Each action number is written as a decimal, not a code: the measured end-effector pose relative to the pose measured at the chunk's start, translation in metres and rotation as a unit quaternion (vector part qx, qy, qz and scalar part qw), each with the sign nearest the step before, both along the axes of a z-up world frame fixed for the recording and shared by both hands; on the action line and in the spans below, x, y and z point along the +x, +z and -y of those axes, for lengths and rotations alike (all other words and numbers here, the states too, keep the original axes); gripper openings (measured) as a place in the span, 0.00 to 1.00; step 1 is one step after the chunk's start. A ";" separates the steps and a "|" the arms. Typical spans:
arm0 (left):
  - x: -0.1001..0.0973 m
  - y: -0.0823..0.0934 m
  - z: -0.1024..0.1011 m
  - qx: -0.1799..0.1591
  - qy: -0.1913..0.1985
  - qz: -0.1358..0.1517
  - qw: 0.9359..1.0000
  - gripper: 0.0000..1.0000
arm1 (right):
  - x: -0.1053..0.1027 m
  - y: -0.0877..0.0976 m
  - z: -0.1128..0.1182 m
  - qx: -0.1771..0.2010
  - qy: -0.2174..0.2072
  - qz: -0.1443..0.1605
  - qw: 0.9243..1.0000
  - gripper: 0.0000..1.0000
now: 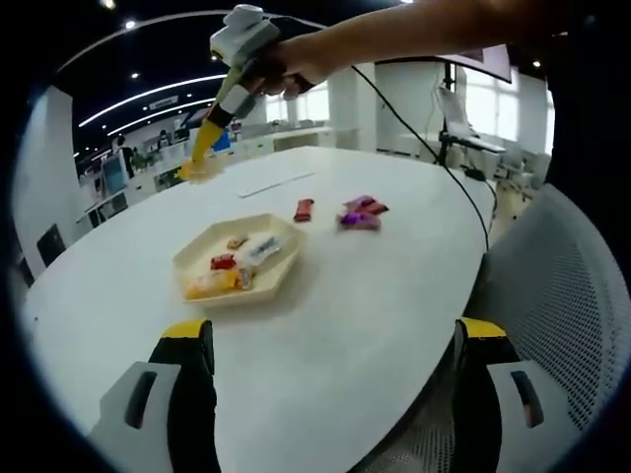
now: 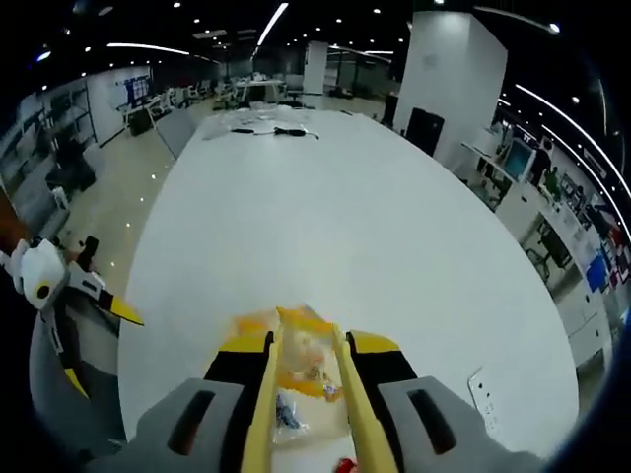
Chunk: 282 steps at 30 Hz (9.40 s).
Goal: Place the target food into the container with the food tongs after gripping and lifting it, then release it inside without dropping or visibly crushing the food.
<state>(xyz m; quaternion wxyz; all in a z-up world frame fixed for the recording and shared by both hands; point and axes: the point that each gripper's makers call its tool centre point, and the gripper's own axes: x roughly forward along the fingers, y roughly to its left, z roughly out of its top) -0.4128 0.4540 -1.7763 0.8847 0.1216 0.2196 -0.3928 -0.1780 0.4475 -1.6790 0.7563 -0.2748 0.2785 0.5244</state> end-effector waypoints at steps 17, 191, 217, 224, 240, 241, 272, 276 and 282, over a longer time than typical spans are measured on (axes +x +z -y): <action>0.000 -0.003 0.000 0.005 -0.001 -0.003 1.000 0.98 | 0.002 0.022 0.032 0.013 -0.013 0.015 1.000 0.29; 0.007 0.013 -0.004 -0.022 0.018 0.023 0.999 0.99 | -0.037 -0.027 0.154 -0.086 -0.042 -0.036 0.995 0.21; 0.006 0.010 -0.004 -0.007 0.015 0.027 1.000 0.99 | -0.035 -0.014 0.068 -0.078 0.009 -0.031 0.996 0.21; 0.006 0.008 -0.004 -0.006 0.014 0.024 1.000 0.99 | -0.038 -0.013 0.043 -0.075 0.026 -0.033 0.996 0.22; 0.011 0.014 -0.007 -0.012 0.028 0.033 0.999 0.99 | -0.036 -0.014 0.016 -0.055 0.043 -0.023 0.997 0.28; 0.010 0.013 -0.007 -0.011 0.026 0.031 0.999 0.99 | -0.036 -0.013 0.017 -0.053 0.039 -0.024 0.998 0.28; 0.008 0.010 -0.006 -0.006 0.018 0.029 0.999 0.99 | -0.036 0.030 0.086 0.003 -0.022 -0.014 1.000 0.28; 0.008 0.010 -0.006 -0.006 0.019 0.030 0.999 0.99 | -0.036 0.031 0.096 -0.004 -0.017 -0.004 1.000 0.29; 0.008 0.011 -0.007 -0.007 0.020 0.030 0.999 0.99 | -0.038 0.032 0.116 -0.008 -0.023 -0.001 1.000 0.29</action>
